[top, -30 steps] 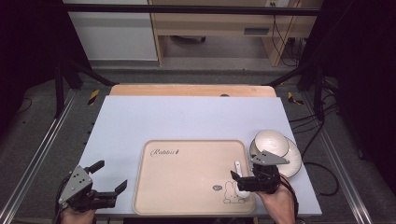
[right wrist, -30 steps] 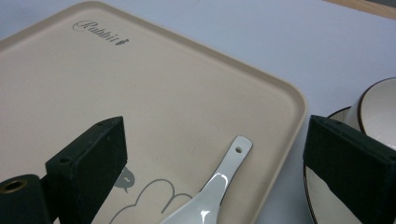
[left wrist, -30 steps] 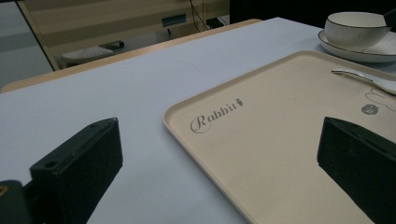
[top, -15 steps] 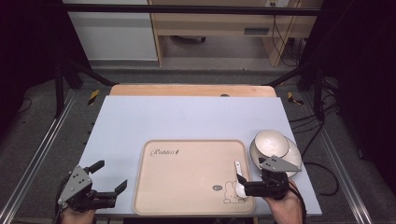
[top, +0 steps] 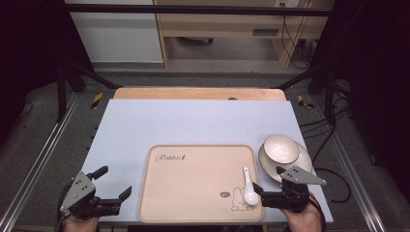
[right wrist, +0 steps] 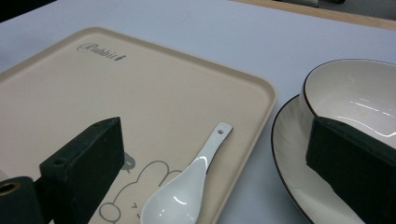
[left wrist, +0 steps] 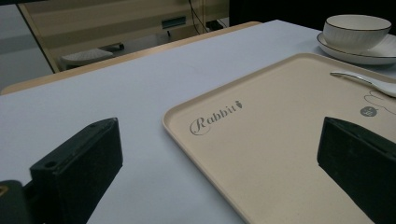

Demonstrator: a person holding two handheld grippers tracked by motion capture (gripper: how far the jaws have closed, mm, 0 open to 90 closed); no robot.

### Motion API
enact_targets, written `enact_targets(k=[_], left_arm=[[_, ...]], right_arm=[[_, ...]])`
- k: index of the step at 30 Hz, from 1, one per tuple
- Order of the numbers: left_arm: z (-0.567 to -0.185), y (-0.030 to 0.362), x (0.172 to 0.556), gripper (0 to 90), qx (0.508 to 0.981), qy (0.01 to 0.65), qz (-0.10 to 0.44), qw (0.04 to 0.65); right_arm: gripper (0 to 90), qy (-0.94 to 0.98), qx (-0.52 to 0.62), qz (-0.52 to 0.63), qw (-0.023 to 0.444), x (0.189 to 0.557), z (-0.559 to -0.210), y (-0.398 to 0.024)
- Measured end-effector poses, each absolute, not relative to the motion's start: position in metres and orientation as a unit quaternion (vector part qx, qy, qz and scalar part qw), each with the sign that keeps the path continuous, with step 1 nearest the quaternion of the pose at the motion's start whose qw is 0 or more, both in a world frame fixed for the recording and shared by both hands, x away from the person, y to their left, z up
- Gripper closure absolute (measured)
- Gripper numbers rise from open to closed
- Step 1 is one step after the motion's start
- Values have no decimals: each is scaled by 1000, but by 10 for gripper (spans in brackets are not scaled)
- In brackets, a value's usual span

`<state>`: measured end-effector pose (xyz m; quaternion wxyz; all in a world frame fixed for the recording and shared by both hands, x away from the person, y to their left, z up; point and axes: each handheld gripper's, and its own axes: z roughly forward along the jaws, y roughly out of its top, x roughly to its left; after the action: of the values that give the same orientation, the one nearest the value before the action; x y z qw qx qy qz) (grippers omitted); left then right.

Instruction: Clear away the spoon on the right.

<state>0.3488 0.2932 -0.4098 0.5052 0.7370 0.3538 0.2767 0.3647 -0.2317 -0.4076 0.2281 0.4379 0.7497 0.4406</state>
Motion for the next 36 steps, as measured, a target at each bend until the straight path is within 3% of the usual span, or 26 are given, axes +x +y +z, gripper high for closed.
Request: enact_targets(k=[36], left_arm=[[-410, 293, 349, 0, 737, 355, 279, 504]], right_arm=[[26, 716, 468, 447, 262, 320, -416, -278]])
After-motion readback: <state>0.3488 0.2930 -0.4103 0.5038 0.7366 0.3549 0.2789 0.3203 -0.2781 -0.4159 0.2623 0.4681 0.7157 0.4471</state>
